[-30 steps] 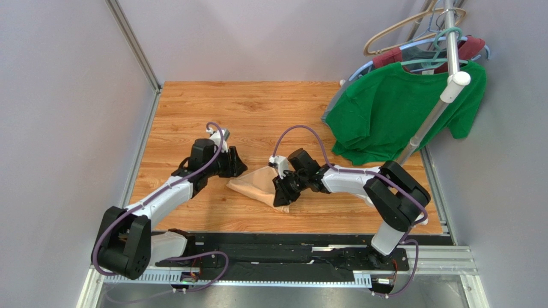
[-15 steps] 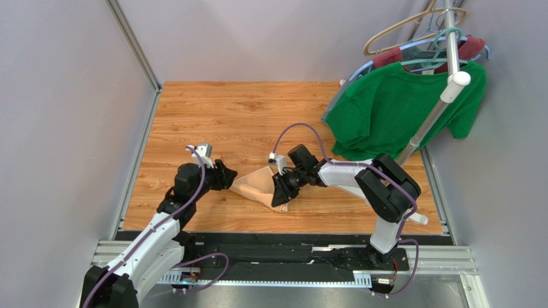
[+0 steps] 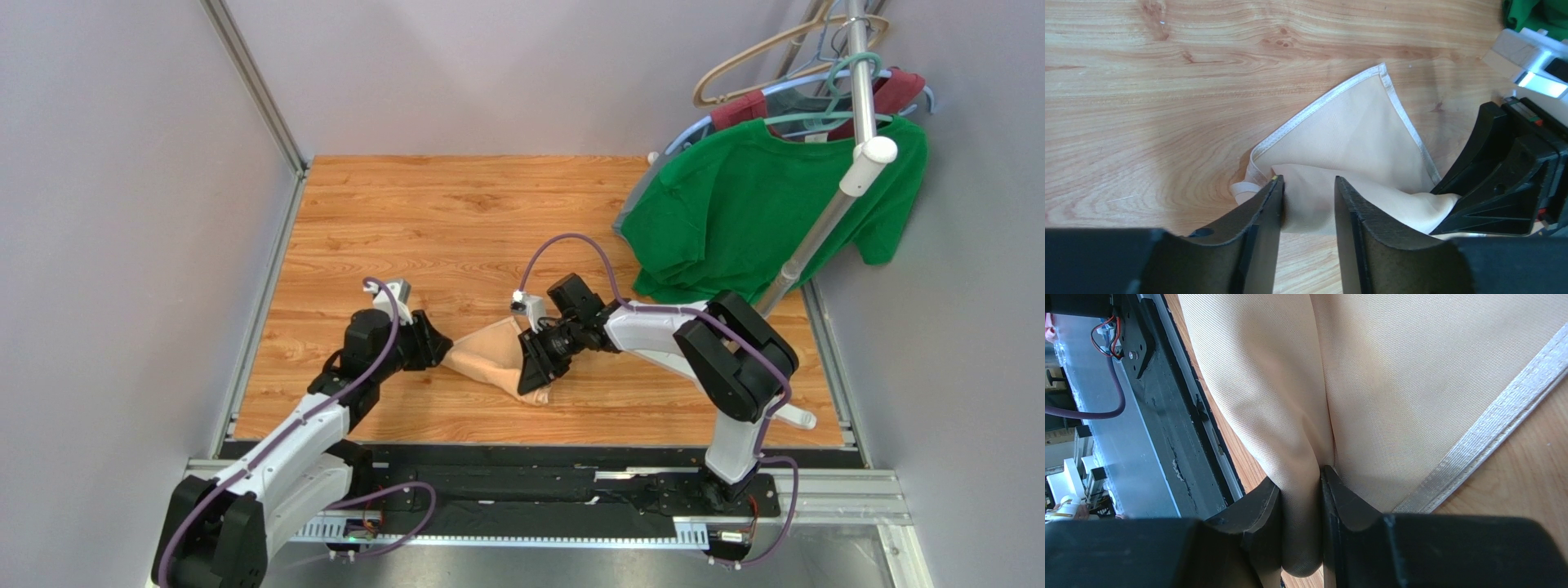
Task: Fold the napkin, place the utensils inside, and roll it up
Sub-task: Roll the napkin with the utensil
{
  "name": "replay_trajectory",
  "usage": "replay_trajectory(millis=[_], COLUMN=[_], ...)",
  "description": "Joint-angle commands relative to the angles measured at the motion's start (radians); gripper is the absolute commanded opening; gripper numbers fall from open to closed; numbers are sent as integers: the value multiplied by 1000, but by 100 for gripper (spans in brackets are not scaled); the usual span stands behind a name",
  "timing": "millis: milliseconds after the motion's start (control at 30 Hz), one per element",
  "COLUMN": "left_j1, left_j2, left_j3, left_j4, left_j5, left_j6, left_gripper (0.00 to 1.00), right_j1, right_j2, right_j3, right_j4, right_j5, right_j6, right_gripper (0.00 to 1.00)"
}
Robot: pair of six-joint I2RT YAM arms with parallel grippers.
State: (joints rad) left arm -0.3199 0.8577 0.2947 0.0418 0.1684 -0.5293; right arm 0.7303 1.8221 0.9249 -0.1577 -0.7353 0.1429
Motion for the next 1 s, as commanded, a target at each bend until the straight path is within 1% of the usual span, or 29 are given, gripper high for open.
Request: replay_trajectory(millis=[0, 33, 67, 133, 167, 233, 267, 333, 367, 433, 467, 633, 667, 733, 767, 800, 867, 900, 967], left_j1=[4, 4, 4, 4, 4, 4, 4, 4, 4, 4, 4, 4, 4, 4, 4, 4, 4, 4, 4], left_j2=[29, 36, 58, 84, 116, 158, 202, 247, 282, 329, 345, 452, 467, 510, 521, 532, 558, 564, 581], left_j3=[21, 30, 37, 59, 69, 98, 112, 150, 162, 205, 221, 307, 317, 343, 351, 359, 377, 386, 396], left_j4=[29, 20, 10, -11, -23, -37, -39, -85, -94, -128, -143, -191, -194, -209, -218, -223, -232, -235, -243], left_j5=[10, 3, 0, 2, 0, 5, 5, 5, 8, 13, 17, 69, 85, 92, 100, 108, 123, 128, 134], left_j6=[-26, -31, -32, -41, -43, -43, -43, -38, -35, -20, -12, 35, 40, 49, 54, 61, 72, 81, 92], left_gripper=[41, 38, 32, 22, 14, 3, 0, 0, 0, 0, 0, 0, 0, 0, 0, 0, 0, 0, 0], right_j1=[0, 0, -2, 0, -2, 0, -2, 0, 0, 0, 0, 3, 6, 14, 17, 17, 15, 17, 26], right_j2=[71, 69, 66, 56, 49, 34, 28, 5, -3, -32, -41, -110, -147, -191, -211, -260, -303, -352, -400], right_j3=[-35, -34, -31, -26, -21, -11, -6, 9, 14, 28, 31, 40, 32, 22, 9, 0, -15, -20, -32], right_j4=[-152, -154, -157, -167, -172, -189, -195, -216, -226, -249, -264, -275, -266, -253, -235, -223, -191, -181, -145], right_j5=[154, 155, 162, 168, 171, 175, 180, 188, 197, 209, 220, 276, 322, 387, 449, 482, 572, 595, 631], right_j6=[-42, -42, -45, -48, -51, -54, -54, -62, -66, -74, -75, -85, -85, -91, -91, -91, -95, -100, -129], right_gripper=[17, 18, 20, 23, 27, 32, 37, 43, 50, 55, 59, 69, 72, 74, 75, 75, 76, 76, 76])
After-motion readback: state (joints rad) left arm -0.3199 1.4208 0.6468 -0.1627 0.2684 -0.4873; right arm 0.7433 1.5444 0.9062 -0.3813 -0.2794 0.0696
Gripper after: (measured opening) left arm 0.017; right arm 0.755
